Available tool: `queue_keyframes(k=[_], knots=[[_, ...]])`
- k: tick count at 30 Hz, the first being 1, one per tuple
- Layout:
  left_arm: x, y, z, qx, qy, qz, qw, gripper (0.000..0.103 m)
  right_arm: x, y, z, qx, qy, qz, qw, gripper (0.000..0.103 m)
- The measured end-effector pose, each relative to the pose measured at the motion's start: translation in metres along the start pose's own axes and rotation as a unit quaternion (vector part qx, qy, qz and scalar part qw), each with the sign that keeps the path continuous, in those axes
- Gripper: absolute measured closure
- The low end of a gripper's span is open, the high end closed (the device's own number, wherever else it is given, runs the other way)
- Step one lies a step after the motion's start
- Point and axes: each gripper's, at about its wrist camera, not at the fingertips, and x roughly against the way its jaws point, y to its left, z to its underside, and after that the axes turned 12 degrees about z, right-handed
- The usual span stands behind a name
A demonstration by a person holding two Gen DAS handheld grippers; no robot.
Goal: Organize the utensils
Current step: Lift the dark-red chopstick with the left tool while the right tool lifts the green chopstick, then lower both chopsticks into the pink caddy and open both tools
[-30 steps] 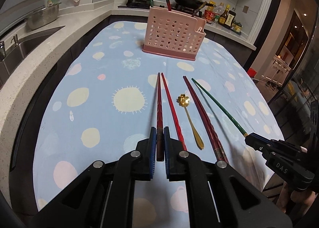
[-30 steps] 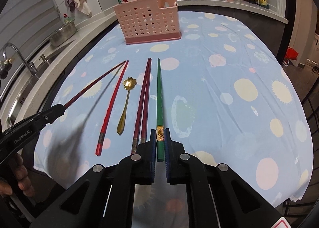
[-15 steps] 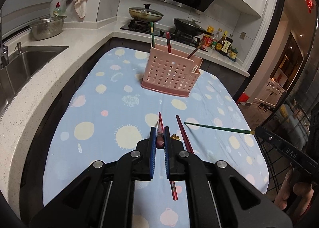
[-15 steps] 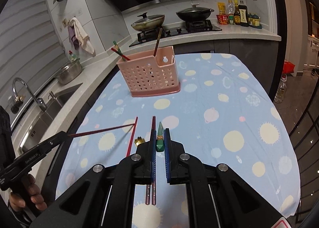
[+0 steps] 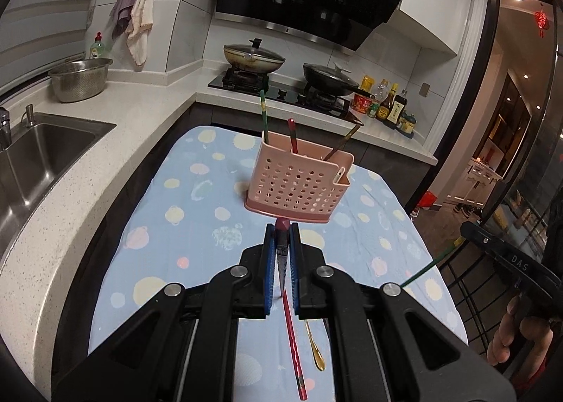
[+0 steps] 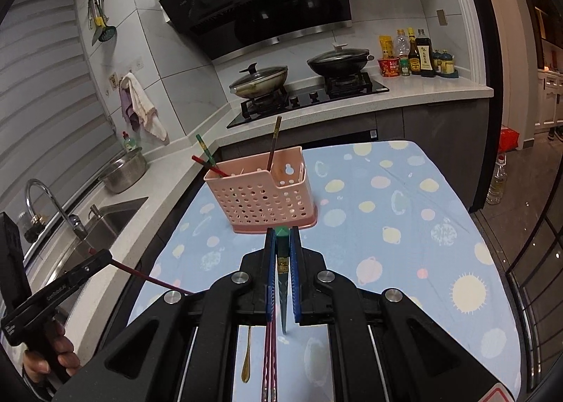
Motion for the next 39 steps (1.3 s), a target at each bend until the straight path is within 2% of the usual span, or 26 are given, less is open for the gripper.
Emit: queue_keyframes(k=[6, 12, 24, 32, 39], knots=[[-0.008, -0.002, -0.024, -0.014, -0.016, 0.001, 0.9998, 0.096, -0.010, -0.004, -0.018, -0.014, -0.007, -0.008, 1.000, 0.095], [-0.017, -0.009, -0.056, -0.023, -0.033, 0.022, 0.9989, 0.096, -0.015, 0.003, -0.042, -0.013, -0.025, -0.021, 0.999, 0.095], [-0.046, -0.039, -0.148, -0.068, -0.095, 0.061, 0.9913, 0.096, -0.038, 0.023, -0.125, -0.024, -0.082, -0.049, 0.995, 0.095], [-0.075, -0.046, -0.188, -0.090, -0.113, 0.059, 0.9877, 0.096, -0.071, 0.038, -0.171, -0.037, -0.103, -0.061, 0.992, 0.096], [-0.098, -0.035, -0.205, -0.099, -0.114, 0.037, 0.9879, 0.096, -0.093, 0.045, -0.189, -0.022, -0.115, -0.040, 0.992, 0.095]])
